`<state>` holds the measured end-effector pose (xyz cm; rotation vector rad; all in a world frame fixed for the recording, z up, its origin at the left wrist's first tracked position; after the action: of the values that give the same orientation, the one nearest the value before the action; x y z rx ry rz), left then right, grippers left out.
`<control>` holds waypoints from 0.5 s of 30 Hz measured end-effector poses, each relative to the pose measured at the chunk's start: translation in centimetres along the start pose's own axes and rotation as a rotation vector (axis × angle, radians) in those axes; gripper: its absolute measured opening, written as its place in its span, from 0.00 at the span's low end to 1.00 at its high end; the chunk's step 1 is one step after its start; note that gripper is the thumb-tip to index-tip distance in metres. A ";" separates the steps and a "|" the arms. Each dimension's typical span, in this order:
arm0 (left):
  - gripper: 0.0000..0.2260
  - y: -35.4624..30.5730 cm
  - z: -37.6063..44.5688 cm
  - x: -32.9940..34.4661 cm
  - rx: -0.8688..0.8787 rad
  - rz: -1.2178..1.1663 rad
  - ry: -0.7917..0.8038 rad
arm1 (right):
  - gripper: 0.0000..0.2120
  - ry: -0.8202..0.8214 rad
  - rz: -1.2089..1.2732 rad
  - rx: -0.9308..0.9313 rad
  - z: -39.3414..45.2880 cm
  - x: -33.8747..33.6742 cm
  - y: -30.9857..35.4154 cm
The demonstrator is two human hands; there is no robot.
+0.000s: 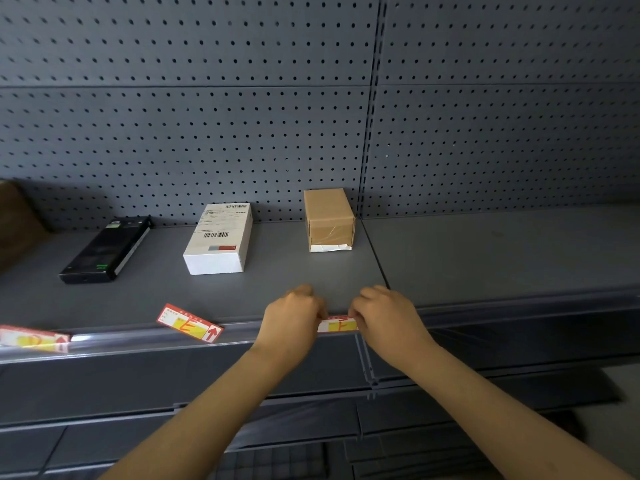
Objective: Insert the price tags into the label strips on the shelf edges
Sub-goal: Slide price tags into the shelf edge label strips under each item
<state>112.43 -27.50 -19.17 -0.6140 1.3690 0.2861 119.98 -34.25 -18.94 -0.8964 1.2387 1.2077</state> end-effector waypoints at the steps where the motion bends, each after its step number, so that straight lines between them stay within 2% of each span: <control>1: 0.09 0.1 -0.1 0.2 -0.002 0.018 0.013 | 0.07 0.008 -0.016 -0.012 0.1 0.3 0.1; 7: 0.11 0.2 -0.3 0.7 0.005 0.072 0.048 | 0.09 0.029 -0.024 -0.048 0.2 0.8 0.5; 11: 0.10 0.3 -0.3 0.6 -0.007 0.067 0.053 | 0.08 0.028 0.065 -0.057 0.1 0.4 0.1; 15: 0.09 0.5 -0.5 -0.2 -0.016 0.039 0.020 | 0.07 0.003 0.220 0.018 0.0 -0.5 -1.6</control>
<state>111.72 -27.31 -19.17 -0.6050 1.4006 0.3230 121.56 -34.63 -18.67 -0.7628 1.3756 1.3664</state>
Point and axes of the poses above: each hand's wrist, its own z-axis towards the middle knuckle, its own x-axis out of the palm, y = z × x, the point moved 10 cm from there along z, towards the middle knuckle, and after that the axes turned 6 degrees about y, right-handed, at the moved point
